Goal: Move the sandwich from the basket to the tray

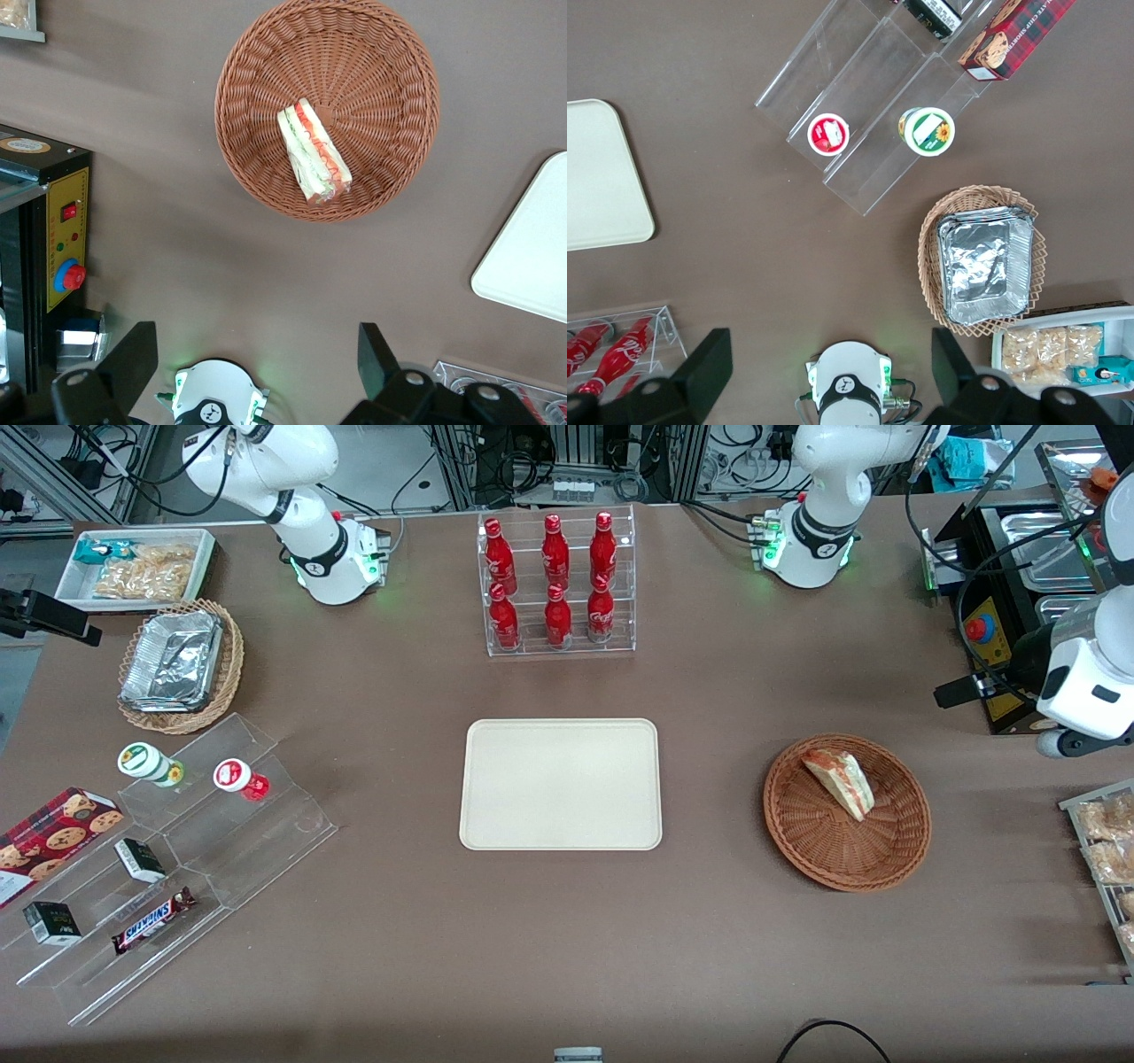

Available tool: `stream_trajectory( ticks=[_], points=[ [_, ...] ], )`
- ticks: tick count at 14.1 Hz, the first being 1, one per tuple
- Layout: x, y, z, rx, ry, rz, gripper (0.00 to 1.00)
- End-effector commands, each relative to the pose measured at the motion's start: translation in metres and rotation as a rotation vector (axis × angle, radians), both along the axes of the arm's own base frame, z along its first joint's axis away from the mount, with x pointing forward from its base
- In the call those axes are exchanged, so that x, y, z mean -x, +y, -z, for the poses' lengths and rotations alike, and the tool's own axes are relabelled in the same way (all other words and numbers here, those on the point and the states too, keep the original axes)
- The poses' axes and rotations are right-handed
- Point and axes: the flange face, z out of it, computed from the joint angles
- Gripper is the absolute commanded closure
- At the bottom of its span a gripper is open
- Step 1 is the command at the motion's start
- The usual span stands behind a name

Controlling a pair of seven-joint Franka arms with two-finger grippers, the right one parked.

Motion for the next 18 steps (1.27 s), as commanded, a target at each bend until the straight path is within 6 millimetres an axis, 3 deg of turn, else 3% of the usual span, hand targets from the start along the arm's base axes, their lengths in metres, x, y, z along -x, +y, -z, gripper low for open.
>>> stream_trajectory(
  ticks=[1, 5, 12, 18],
  points=[
    [-0.004, 0.003, -0.005, 0.01, -0.015, 0.006, 0.0],
    [-0.005, 0.002, -0.003, 0.01, -0.009, 0.009, 0.0],
    [-0.006, 0.012, 0.028, 0.01, 0.103, -0.005, 0.0],
    [0.016, 0.024, 0.073, -0.014, 0.189, -0.047, 0.0]
  ],
)
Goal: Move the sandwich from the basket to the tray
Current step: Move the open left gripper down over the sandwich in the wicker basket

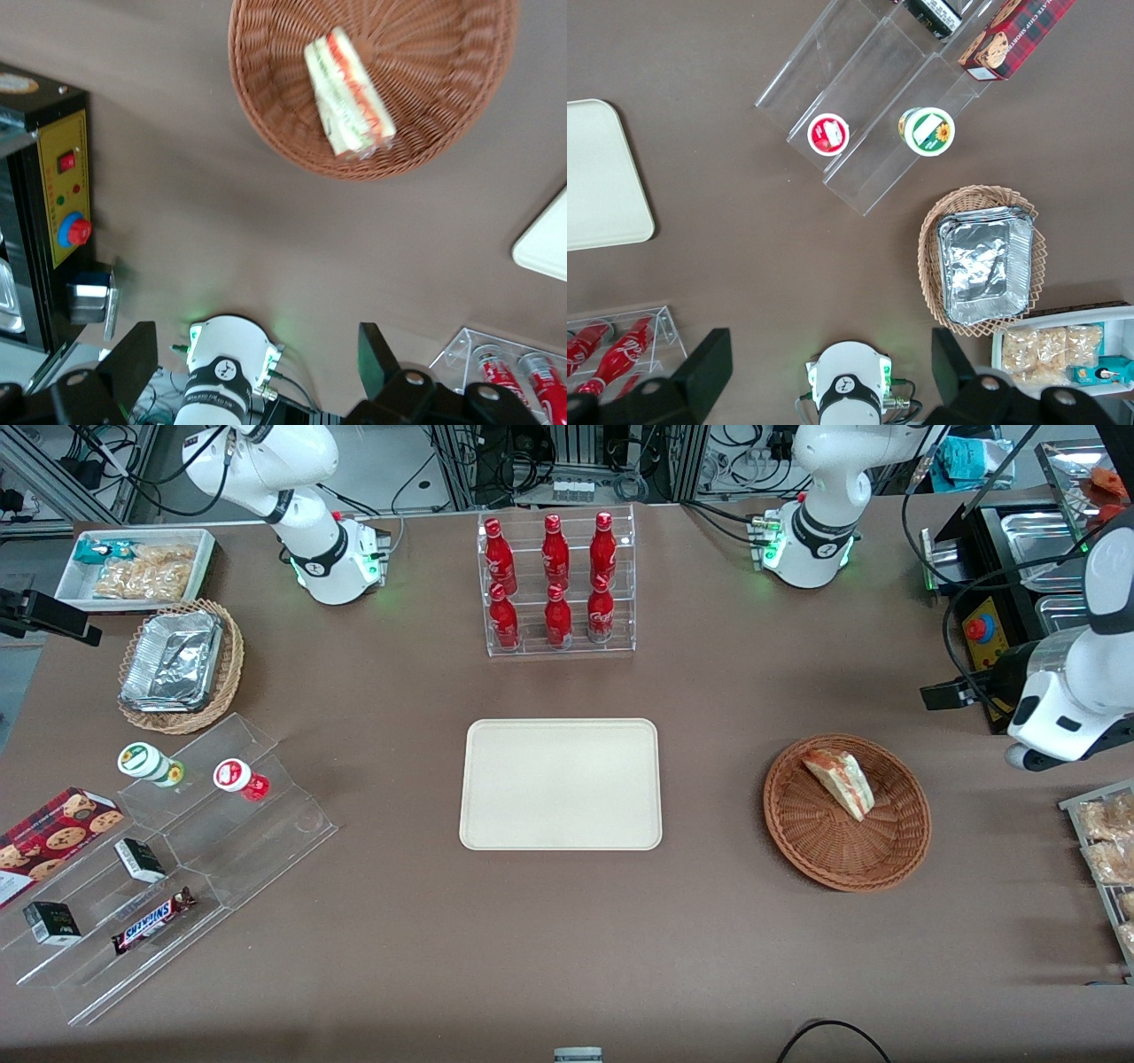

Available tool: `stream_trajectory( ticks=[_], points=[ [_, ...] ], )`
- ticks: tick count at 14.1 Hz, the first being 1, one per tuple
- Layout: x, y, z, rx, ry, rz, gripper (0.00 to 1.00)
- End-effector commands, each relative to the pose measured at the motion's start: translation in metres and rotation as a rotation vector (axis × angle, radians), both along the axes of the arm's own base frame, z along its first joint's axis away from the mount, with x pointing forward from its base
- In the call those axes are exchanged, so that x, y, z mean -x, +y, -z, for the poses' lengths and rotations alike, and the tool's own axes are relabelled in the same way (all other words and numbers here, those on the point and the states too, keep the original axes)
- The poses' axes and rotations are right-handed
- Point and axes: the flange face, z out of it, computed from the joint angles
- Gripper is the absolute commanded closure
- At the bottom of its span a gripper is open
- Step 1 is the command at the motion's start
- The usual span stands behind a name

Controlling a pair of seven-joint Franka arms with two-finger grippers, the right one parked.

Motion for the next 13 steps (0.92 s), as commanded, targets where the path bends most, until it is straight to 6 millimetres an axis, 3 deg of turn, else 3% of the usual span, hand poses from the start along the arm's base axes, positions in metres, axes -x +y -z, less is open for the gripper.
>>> stream_trajectory(
  ticks=[1, 7, 10, 13],
  points=[
    [0.01, 0.007, 0.019, -0.018, -0.015, -0.021, 0.0],
    [-0.003, 0.0, 0.094, -0.063, -0.188, -0.213, 0.0],
    [-0.014, -0.011, 0.126, -0.076, -0.286, -0.352, 0.0],
    [-0.02, -0.033, 0.166, -0.058, -0.325, -0.347, 0.0]
  ],
)
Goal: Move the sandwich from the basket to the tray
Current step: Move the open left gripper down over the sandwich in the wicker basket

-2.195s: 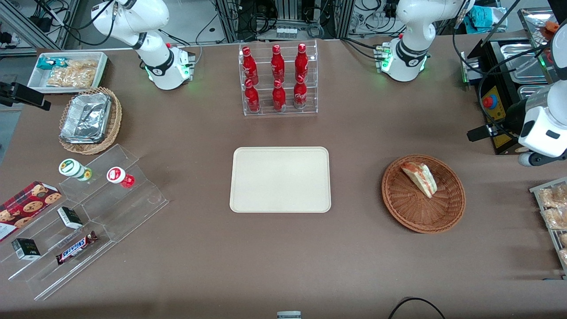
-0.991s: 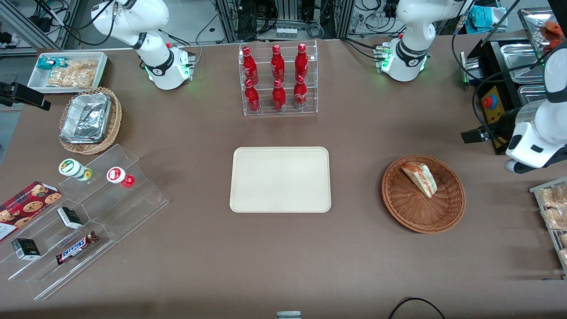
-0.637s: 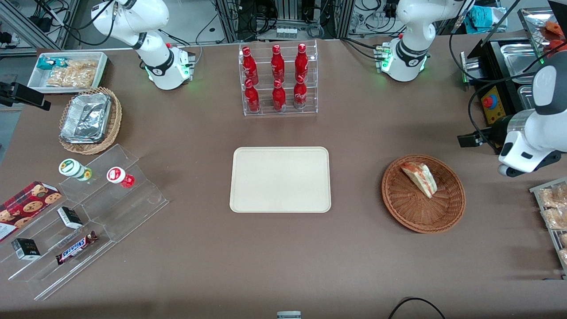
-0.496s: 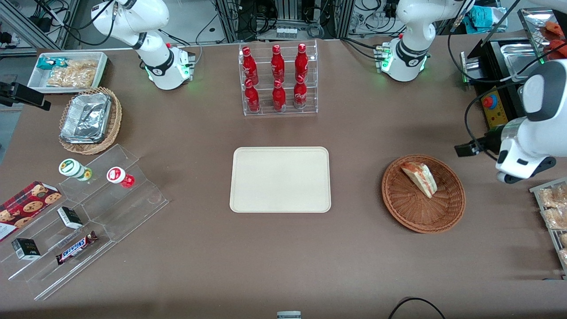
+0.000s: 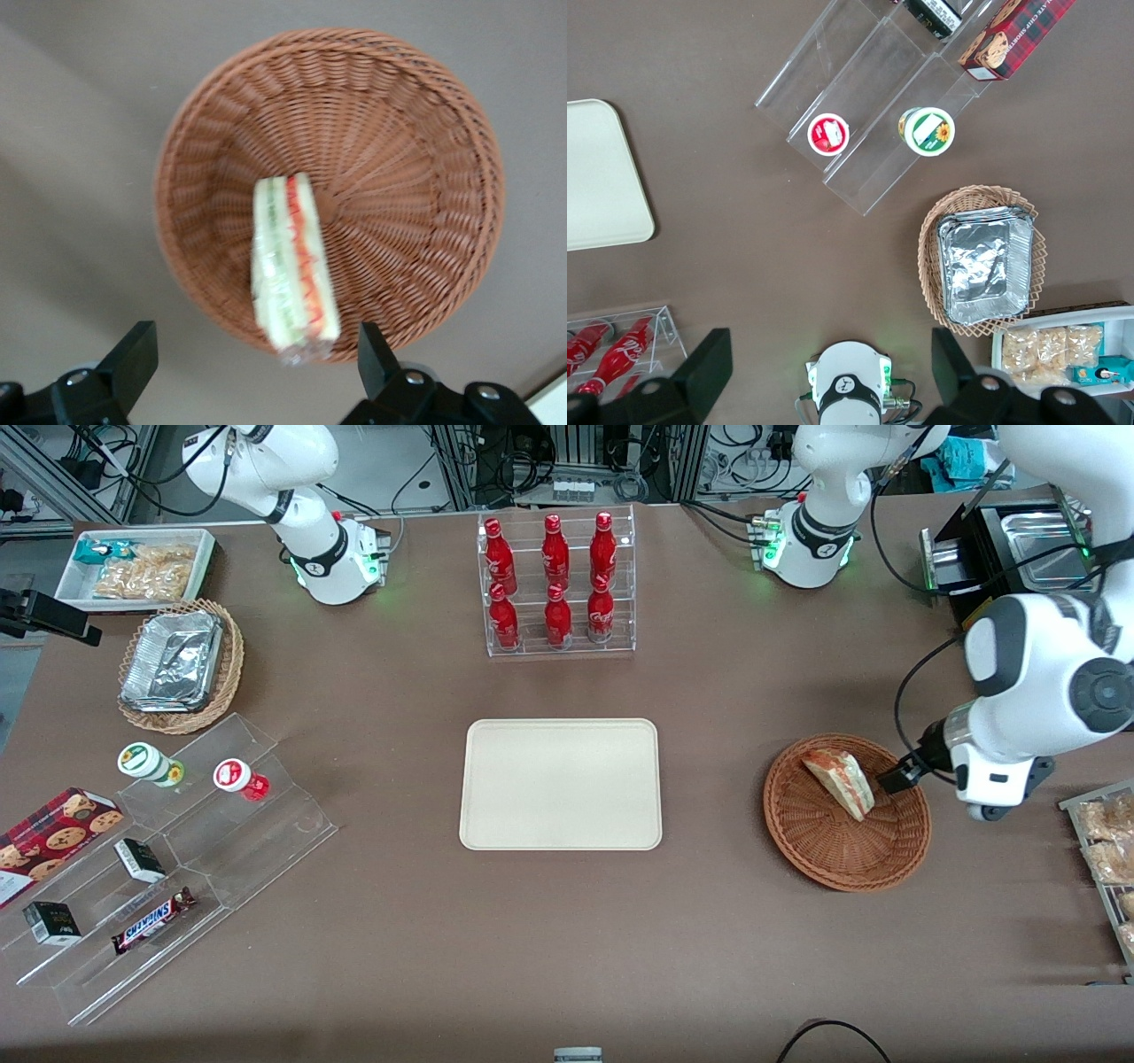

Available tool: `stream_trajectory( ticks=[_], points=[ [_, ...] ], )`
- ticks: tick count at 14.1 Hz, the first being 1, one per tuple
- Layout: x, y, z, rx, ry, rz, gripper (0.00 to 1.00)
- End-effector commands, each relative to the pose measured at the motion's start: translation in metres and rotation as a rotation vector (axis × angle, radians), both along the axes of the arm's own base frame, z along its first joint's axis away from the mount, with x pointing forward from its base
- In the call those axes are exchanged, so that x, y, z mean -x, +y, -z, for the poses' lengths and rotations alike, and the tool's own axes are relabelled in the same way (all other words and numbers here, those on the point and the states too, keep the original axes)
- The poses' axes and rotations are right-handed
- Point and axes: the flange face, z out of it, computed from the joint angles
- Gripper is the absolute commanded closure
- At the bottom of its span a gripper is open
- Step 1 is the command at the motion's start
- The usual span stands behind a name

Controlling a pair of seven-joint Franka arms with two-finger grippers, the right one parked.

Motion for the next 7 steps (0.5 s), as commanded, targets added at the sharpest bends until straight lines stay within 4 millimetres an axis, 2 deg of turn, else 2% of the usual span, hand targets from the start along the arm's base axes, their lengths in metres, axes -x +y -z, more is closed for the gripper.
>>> stream_trajectory(
  ticks=[1, 3, 5, 7],
  points=[
    [-0.001, -0.014, 0.035, 0.012, -0.03, -0.018, 0.0],
    [0.007, -0.024, 0.063, 0.014, -0.034, 0.011, 0.0],
    [0.014, -0.025, 0.075, 0.005, -0.011, 0.03, 0.0],
    [0.014, -0.024, 0.078, 0.007, -0.006, 0.025, 0.0]
  ],
)
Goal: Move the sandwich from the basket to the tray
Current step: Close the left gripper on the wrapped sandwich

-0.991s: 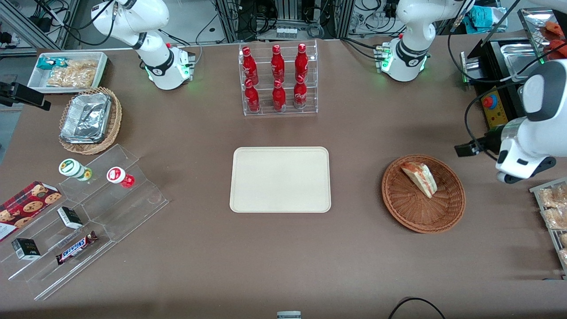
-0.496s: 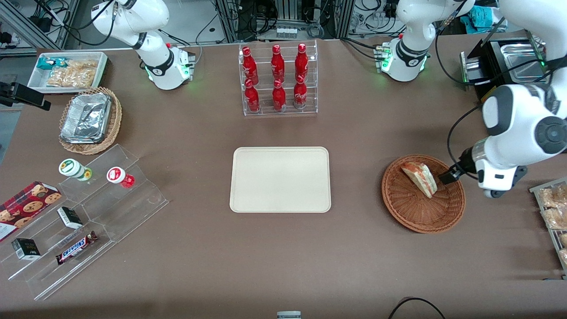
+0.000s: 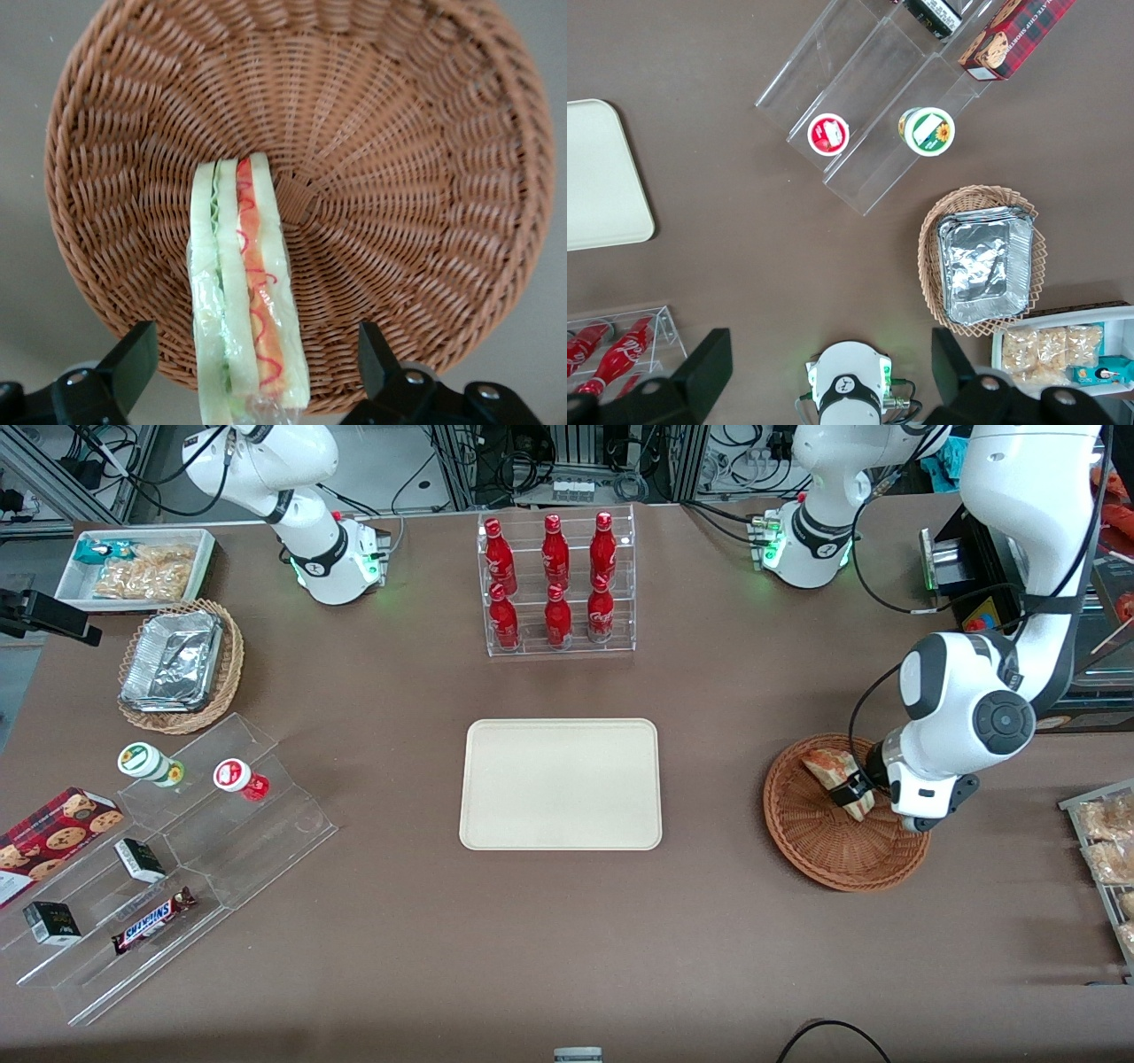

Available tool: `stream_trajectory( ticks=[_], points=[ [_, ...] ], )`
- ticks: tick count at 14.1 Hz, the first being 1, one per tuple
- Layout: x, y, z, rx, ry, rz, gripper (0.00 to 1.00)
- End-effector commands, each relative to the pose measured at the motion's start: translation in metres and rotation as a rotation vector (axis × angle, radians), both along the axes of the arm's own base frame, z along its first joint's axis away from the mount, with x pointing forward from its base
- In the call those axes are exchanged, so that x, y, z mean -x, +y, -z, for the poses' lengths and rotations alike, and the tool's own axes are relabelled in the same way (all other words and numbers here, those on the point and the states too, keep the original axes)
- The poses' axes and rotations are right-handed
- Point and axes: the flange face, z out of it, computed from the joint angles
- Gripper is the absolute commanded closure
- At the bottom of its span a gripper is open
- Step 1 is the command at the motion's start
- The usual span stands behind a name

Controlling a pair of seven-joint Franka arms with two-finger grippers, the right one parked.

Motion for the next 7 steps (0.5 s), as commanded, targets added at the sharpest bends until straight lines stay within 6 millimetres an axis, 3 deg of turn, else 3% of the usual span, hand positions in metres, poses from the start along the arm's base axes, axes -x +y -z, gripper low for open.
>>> stream_trajectory(
  ticks=[1, 5, 7],
  points=[
    [0.002, 0.0, 0.001, -0.007, -0.011, 0.004, 0.0],
    [0.003, -0.001, 0.022, -0.002, 0.011, 0.003, 0.0],
    [0.005, 0.0, 0.028, -0.001, 0.022, -0.001, 0.08]
  ],
)
